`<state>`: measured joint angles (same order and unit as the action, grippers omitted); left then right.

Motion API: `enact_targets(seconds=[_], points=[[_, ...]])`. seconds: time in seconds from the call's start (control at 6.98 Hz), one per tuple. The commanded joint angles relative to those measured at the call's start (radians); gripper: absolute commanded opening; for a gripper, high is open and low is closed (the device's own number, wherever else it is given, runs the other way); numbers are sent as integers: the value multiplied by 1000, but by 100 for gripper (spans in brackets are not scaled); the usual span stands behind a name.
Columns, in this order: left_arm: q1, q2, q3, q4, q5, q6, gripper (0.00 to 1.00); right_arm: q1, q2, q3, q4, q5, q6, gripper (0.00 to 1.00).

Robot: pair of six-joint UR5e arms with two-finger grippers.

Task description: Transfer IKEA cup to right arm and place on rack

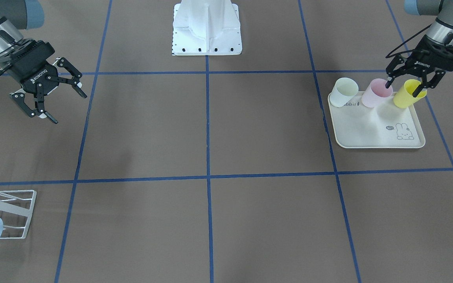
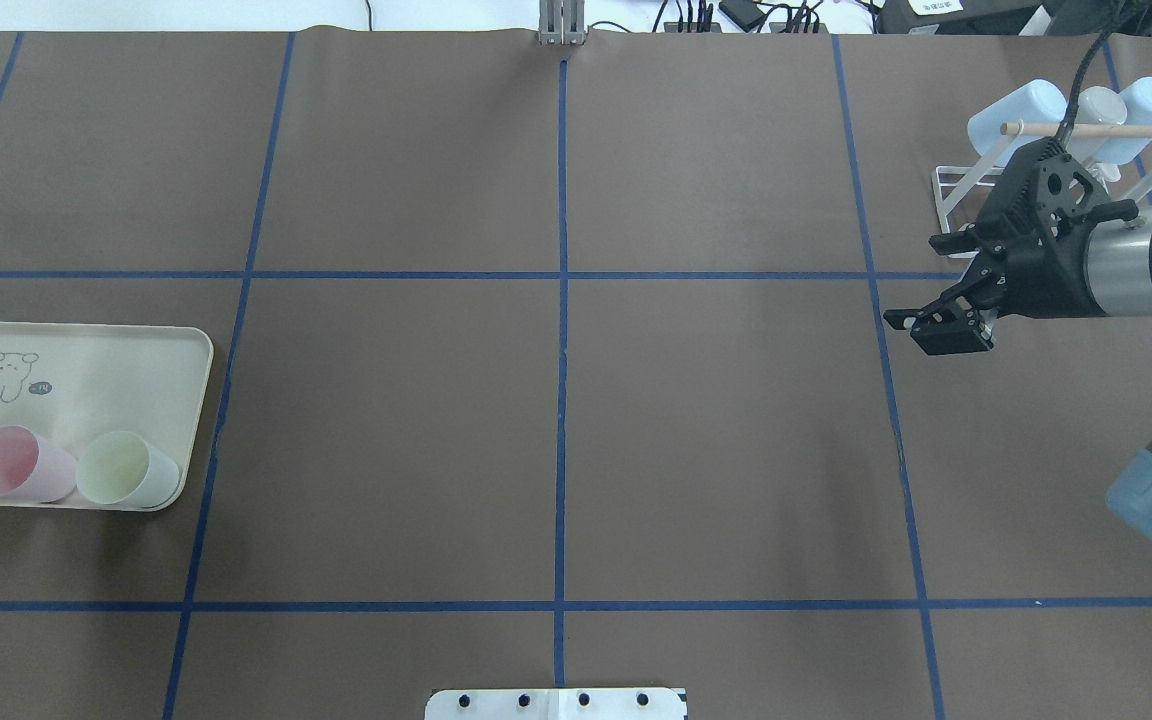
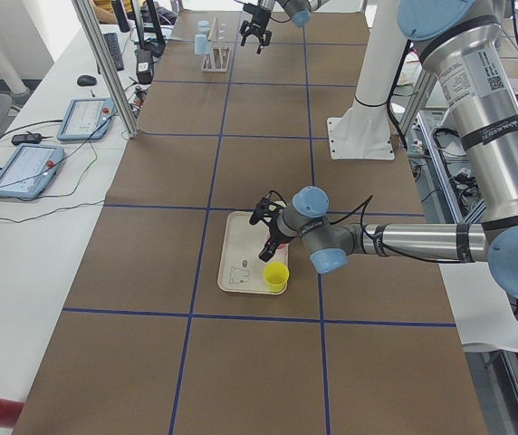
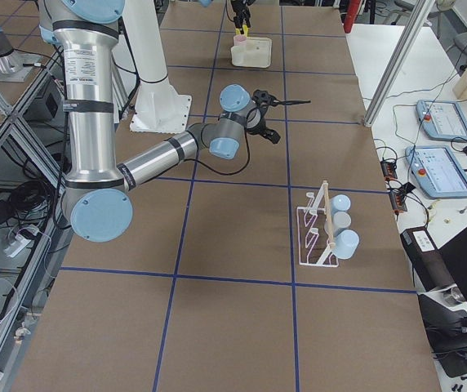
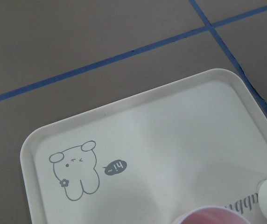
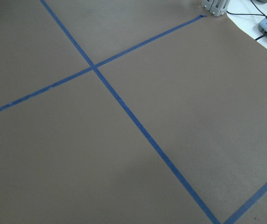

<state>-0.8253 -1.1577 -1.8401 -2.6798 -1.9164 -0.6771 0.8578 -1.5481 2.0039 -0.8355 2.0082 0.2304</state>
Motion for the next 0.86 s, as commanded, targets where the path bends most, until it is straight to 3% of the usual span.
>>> enact_targets(seconds=[0.0,0.14,0.43,0.72], points=[[38,-5,1,0,1,-12,64,-9,10,15,-24,3,20,99],[49,-5,2,0,1,-13,50,-9,11,15,-24,3,20,99],[60,-5,12,0,1,-12,43,-14,10,13,-24,3,20,99],[60,-5,12,-2,1,-13,29,-16,10,13,-24,3,18,99]])
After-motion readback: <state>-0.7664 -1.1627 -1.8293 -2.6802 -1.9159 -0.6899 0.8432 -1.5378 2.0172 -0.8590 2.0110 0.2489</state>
